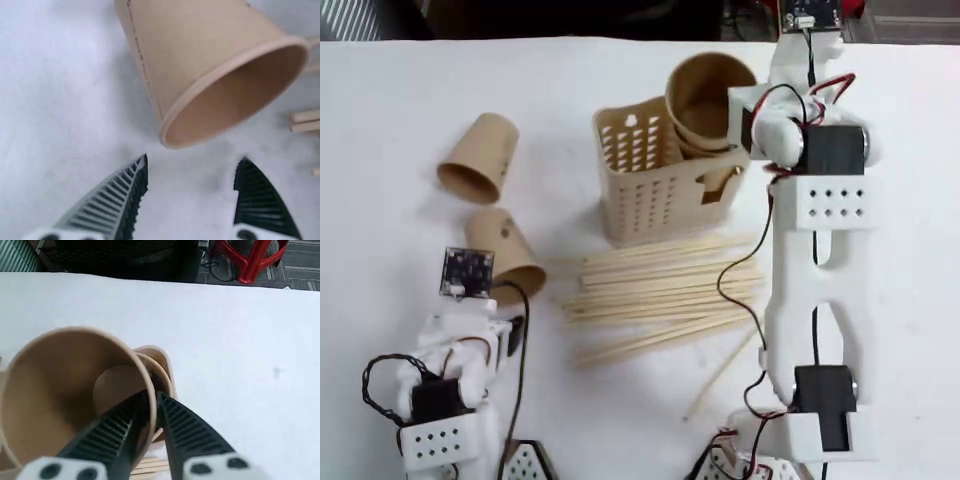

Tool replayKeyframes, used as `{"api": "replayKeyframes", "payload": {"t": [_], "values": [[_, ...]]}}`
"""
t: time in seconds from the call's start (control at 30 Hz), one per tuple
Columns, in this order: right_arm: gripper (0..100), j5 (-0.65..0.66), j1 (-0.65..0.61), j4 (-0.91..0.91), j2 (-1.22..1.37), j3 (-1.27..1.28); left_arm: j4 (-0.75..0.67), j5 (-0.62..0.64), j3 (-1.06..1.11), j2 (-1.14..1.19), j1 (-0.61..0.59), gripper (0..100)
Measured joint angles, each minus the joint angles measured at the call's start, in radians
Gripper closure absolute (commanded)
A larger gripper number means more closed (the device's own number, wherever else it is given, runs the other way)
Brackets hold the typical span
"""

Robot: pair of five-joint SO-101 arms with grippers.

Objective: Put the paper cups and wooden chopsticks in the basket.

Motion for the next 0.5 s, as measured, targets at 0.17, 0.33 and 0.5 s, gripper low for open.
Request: {"api": "replayKeyframes", "payload": {"t": [0.17, 0.33, 0.5], "values": [[73.5, 0.000, -0.006, 0.028, 0.006, 0.000, 0.000, 0.000, 0.000, 0.000, 0.000, 72], [73.7, 0.000, -0.014, 0.055, 0.006, -0.025, 0.000, 0.000, 0.000, 0.000, 0.000, 72], [89.6, 0.000, -0.015, 0.133, -0.035, -0.044, 0.000, 0.000, 0.000, 0.000, 0.000, 72]]}}
